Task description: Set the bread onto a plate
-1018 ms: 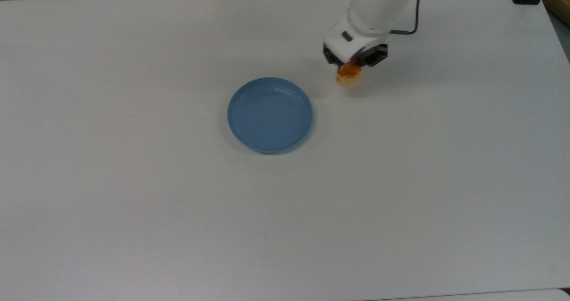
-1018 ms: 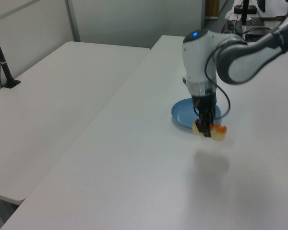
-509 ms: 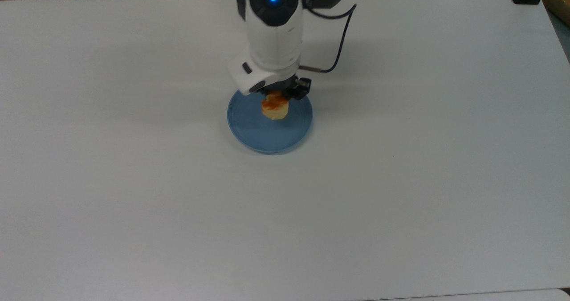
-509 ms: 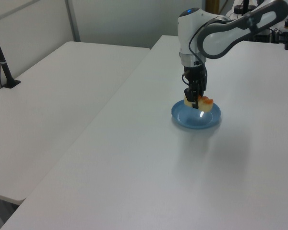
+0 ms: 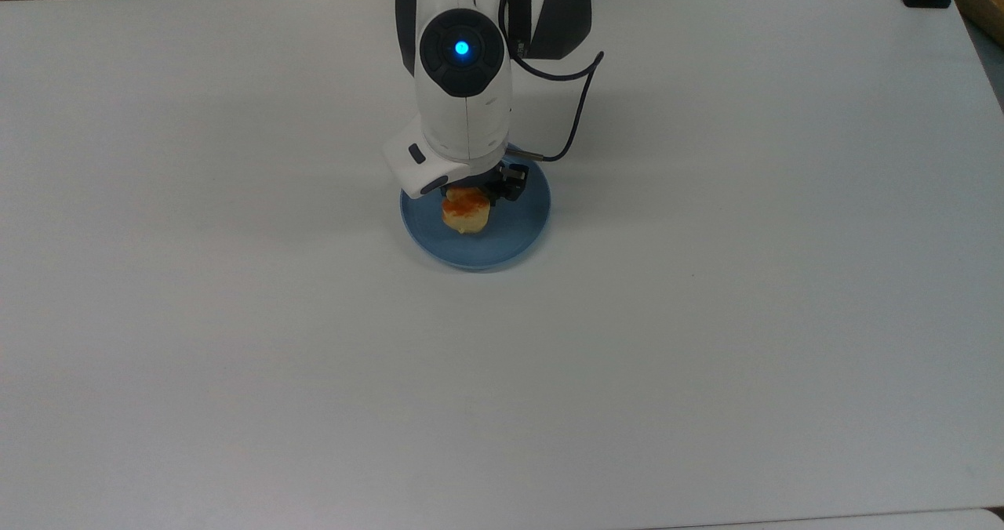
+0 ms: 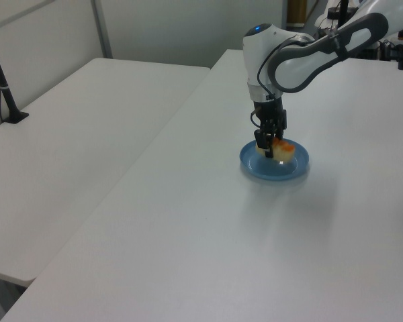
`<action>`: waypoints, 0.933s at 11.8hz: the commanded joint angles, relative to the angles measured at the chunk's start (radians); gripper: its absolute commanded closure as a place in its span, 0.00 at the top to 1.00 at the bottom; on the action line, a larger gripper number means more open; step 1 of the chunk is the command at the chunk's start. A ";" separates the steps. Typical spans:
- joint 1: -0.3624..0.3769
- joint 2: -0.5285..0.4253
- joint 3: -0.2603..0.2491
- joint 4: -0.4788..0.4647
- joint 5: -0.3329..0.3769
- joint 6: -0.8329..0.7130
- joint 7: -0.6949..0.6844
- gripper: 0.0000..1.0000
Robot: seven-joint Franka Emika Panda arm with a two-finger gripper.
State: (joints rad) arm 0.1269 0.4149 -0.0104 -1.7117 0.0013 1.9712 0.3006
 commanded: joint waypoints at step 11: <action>-0.056 -0.352 -0.006 0.020 -0.007 -0.224 -0.079 1.00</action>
State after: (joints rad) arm 0.1009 0.1330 -0.0127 -1.6632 -0.0001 1.8100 0.2844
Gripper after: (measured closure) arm 0.000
